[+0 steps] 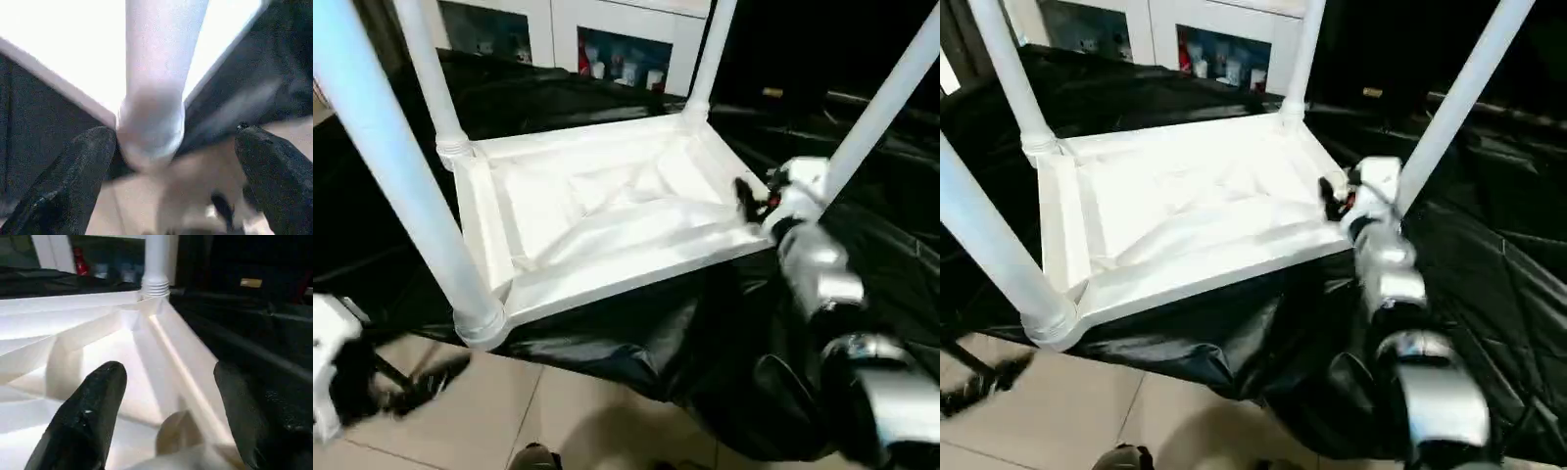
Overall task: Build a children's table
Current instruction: Rotate table base
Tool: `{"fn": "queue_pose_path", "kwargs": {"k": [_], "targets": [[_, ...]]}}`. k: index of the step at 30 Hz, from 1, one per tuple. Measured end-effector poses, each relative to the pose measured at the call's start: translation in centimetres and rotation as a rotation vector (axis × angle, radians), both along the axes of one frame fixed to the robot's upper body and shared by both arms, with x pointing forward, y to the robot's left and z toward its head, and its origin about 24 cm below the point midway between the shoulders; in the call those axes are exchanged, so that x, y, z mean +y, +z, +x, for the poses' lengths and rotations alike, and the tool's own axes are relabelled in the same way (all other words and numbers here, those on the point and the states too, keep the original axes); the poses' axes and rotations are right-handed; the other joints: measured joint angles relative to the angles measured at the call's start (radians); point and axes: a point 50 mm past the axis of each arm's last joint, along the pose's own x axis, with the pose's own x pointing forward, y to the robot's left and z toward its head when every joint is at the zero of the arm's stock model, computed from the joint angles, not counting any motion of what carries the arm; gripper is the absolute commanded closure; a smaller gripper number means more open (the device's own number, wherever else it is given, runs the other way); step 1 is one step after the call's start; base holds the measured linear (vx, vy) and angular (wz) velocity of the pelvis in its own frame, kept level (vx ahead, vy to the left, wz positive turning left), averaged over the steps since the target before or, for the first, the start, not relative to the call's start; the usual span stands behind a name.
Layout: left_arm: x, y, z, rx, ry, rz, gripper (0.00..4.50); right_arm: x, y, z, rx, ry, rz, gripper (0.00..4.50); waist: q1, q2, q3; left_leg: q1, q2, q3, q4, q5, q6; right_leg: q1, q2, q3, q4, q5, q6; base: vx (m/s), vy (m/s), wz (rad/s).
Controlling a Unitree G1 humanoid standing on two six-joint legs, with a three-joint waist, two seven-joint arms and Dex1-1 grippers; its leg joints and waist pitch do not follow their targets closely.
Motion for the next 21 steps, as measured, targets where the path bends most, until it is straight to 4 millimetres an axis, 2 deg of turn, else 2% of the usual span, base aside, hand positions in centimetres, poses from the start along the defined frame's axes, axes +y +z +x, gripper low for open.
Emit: {"fn": "queue_pose_path", "kwargs": {"k": [5,6,9,11,14,21], "targets": [[-1.3,-0.9,0.3,-0.049,-0.021,-0.105,0.02,0.4,-1.4,-2.7,-0.046,0.054,-0.023,1.30,0.009,-0.002,-0.001,0.000,0.000,0.000,0.001,0.000,0.000,0.001,0.000,0.000,-0.002,0.000,0.000,0.000,0.000,0.00],[-1.7,-1.2,0.7,-0.062,-0.026,-0.129,0.02,0.5,-1.8,-4.1,-0.057,0.070,-0.040,1.30,0.016,-0.002,-0.001,0.001,0.001,0.000,0.001,0.000,0.000,0.003,0.000,0.001,-0.002,-0.001,0.002,0.000,0.000,0.00],[-1.9,-1.6,2.2,-0.090,-0.016,-0.152,0.02,0.5,-2.7,-5.7,-0.042,0.084,-0.110,1.30,0.016,0.000,0.000,0.002,0.000,0.000,0.001,0.000,0.000,0.003,0.000,0.001,-0.001,0.002,0.003,0.000,0.000,0.00],[-2.6,-1.7,3.4,-0.118,-0.028,-0.196,0.02,-0.2,-3.1,-6.7,-0.033,0.038,-0.169,1.30,0.017,-0.001,-0.001,0.004,0.000,0.000,0.001,0.000,0.000,0.005,0.000,0.001,-0.002,0.002,0.006,0.000,0.000,0.00],[-3.5,-2.0,3.8,-0.112,-0.070,-0.221,0.02,-1.2,-3.7,-7.7,0.004,-0.032,-0.176,1.30,0.009,-0.003,-0.002,0.007,0.000,-0.002,0.002,0.000,0.000,0.008,-0.001,0.002,-0.004,0.005,0.010,0.000,0.000,0.00],[-5.4,-2.5,6.2,-0.153,-0.106,-0.241,0.02,-2.8,-4.4,-9.2,0.094,-0.147,-0.187,1.30,0.008,-0.012,-0.009,0.007,-0.002,-0.013,0.002,0.000,0.000,0.008,0.001,0.001,-0.003,0.007,0.012,0.000,0.000,0.00]]}}
